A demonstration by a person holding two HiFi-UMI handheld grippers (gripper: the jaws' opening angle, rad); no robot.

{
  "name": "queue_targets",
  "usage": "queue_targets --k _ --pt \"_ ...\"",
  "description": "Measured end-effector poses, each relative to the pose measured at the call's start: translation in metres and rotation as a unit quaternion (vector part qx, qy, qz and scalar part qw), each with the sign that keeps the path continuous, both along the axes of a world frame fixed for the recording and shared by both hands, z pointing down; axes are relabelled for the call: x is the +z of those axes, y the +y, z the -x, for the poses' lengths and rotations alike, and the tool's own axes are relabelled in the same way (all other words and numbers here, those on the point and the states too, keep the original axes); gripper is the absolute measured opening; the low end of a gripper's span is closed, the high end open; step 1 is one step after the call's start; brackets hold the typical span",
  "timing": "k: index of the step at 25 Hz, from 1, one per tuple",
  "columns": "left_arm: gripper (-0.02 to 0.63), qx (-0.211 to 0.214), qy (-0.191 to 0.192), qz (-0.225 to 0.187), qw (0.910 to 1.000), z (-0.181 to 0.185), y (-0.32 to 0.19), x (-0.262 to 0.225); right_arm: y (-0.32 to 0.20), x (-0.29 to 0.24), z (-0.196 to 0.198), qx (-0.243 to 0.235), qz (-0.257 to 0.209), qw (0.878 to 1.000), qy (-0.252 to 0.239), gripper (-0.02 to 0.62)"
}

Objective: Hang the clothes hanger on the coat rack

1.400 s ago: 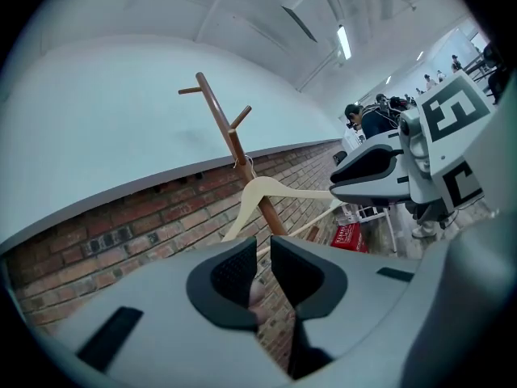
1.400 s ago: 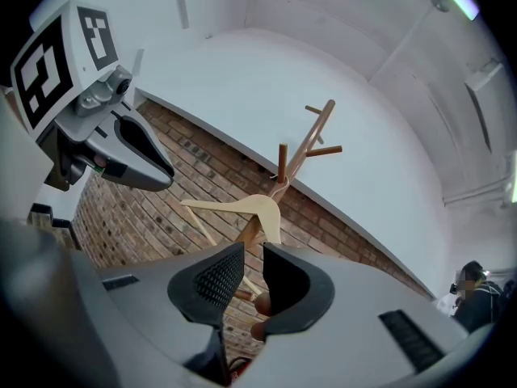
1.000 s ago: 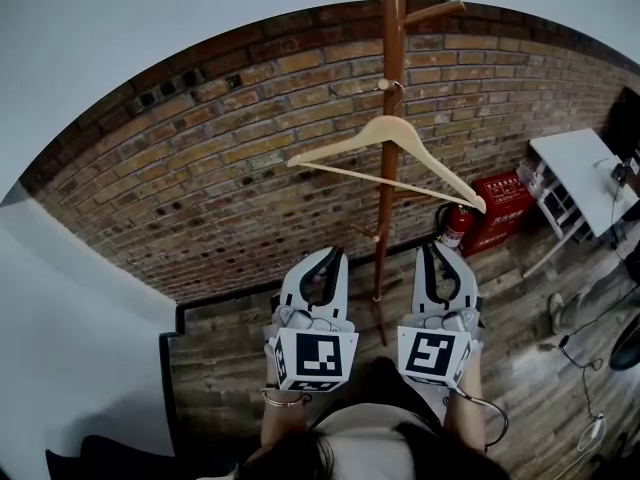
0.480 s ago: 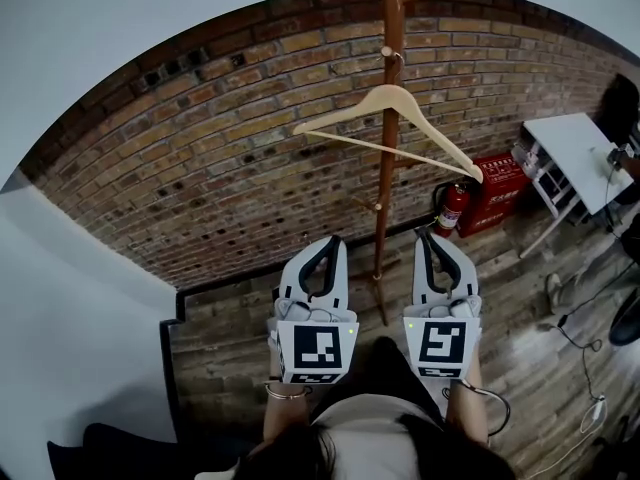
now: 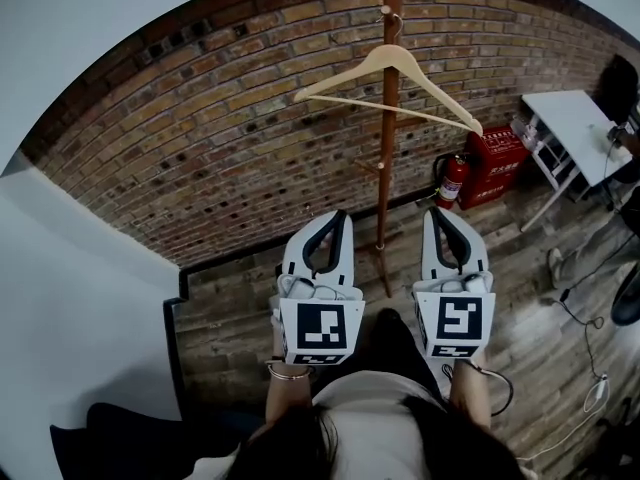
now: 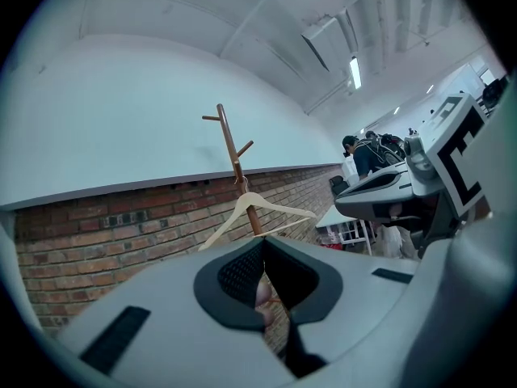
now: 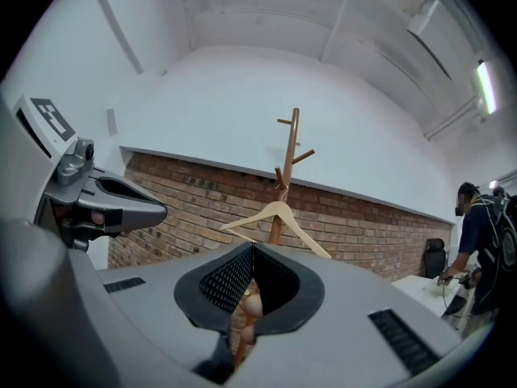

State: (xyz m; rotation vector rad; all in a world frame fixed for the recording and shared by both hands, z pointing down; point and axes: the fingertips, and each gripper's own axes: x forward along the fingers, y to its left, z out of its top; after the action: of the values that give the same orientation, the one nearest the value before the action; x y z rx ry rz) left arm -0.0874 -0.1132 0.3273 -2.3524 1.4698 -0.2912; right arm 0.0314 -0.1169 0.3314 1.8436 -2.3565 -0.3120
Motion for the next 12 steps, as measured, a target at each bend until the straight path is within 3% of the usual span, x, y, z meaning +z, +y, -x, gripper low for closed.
queue_targets --k 6,12 --pt "0.012 -0.004 0.022 -0.001 0.9997 0.008 0.019 0.001 0.018 0.005 0.001 -0.004 0.001 1.0 -0.019 0.037" --pt "0.012 -0.023 0.079 0.018 0.9965 0.016 0.03 0.0 0.029 0.012 -0.001 -0.002 0.005 1.0 -0.018 0.037"
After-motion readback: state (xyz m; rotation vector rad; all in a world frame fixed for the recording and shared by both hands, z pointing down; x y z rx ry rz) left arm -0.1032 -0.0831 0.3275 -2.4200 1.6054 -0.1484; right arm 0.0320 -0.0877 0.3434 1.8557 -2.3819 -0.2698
